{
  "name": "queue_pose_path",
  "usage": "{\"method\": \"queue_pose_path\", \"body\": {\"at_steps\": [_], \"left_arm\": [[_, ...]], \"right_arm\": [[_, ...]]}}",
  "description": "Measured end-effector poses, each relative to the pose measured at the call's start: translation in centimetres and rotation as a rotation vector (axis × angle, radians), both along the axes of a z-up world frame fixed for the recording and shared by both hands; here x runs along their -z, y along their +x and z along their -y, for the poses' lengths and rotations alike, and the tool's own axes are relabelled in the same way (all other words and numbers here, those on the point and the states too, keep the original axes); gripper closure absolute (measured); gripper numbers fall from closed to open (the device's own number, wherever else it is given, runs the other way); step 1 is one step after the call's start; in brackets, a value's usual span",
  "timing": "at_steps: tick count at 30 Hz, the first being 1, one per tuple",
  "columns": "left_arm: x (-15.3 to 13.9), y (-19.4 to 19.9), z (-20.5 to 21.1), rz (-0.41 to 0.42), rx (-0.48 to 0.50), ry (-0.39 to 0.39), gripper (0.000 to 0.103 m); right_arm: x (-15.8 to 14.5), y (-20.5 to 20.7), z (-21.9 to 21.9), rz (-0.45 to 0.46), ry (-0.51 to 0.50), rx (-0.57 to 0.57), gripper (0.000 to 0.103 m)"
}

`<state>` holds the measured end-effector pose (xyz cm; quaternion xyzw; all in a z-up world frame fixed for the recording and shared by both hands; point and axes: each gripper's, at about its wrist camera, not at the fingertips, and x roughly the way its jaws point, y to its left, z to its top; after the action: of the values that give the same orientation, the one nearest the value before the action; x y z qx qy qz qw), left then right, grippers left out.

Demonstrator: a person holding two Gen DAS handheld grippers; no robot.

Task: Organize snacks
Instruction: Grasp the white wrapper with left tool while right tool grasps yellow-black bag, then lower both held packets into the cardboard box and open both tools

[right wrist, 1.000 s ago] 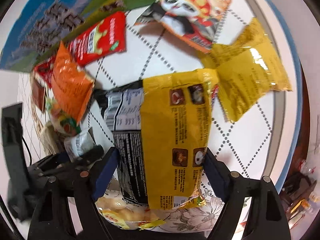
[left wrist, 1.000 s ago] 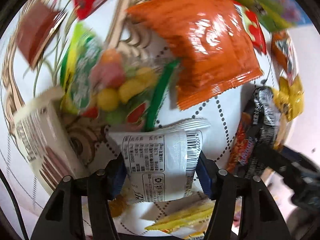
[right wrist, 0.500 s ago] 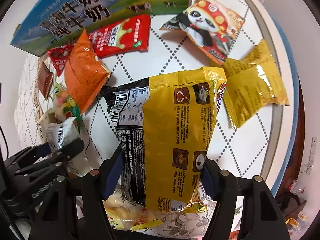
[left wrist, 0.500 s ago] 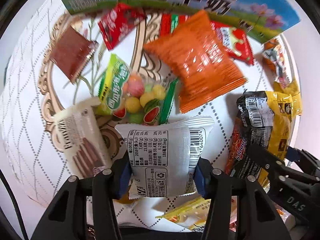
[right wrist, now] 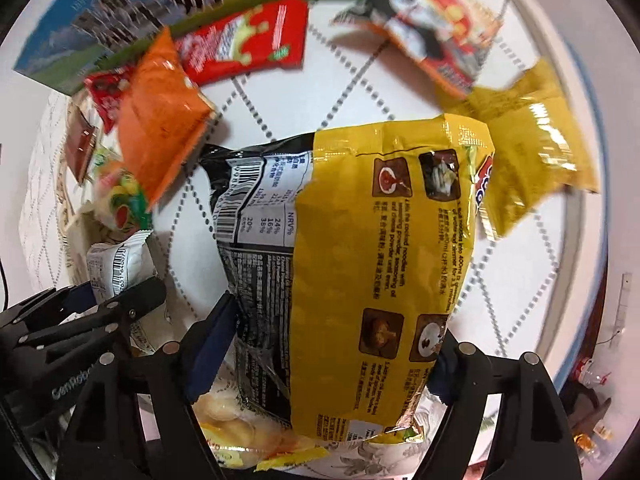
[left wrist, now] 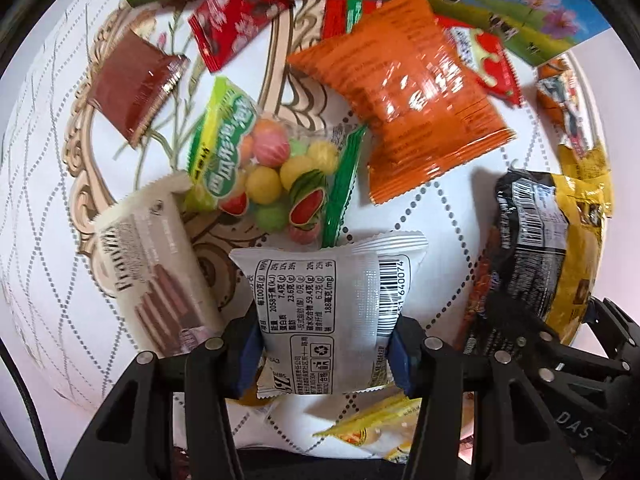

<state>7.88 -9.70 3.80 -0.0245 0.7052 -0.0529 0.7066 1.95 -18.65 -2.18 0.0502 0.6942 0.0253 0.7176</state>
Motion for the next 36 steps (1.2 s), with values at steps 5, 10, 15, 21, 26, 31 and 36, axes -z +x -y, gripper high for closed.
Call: {"method": "queue_pose_path", "body": {"at_steps": [5, 10, 15, 21, 26, 31, 36], "left_arm": [[-8.6, -0.8, -2.2, 0.073, 0.048, -0.04, 0.053], [-17.4, 1.3, -3.6, 0.149, 0.049, -0.124, 0.053], [-20.7, 5.8, -4.4, 0.225, 0.035, -0.195, 0.053], [-23.3, 14.7, -4.7, 0.276, 0.033, -0.174, 0.053], [-17.8, 22.5, -5.3, 0.224, 0.015, -0.148, 0.053], [-9.2, 27.6, -6.4, 0.114, 0.004, -0.134, 0.053], [-3.9, 29.2, -5.3, 0.043, 0.008, -0.112, 0.053]], "right_arm": [[-4.6, -1.2, 0.5, 0.056, 0.074, 0.062, 0.02], [-10.8, 1.3, 0.5, 0.145, 0.165, 0.065, 0.02], [-16.7, 6.4, -0.4, 0.236, 0.243, 0.036, 0.02], [-19.9, 14.3, -1.1, 0.303, 0.228, 0.003, 0.02], [-17.5, 23.0, -3.3, 0.247, 0.217, -0.01, 0.02], [-13.3, 29.7, -2.5, 0.155, 0.192, -0.029, 0.02], [-8.1, 33.1, -3.5, 0.073, 0.184, -0.042, 0.02]]}}
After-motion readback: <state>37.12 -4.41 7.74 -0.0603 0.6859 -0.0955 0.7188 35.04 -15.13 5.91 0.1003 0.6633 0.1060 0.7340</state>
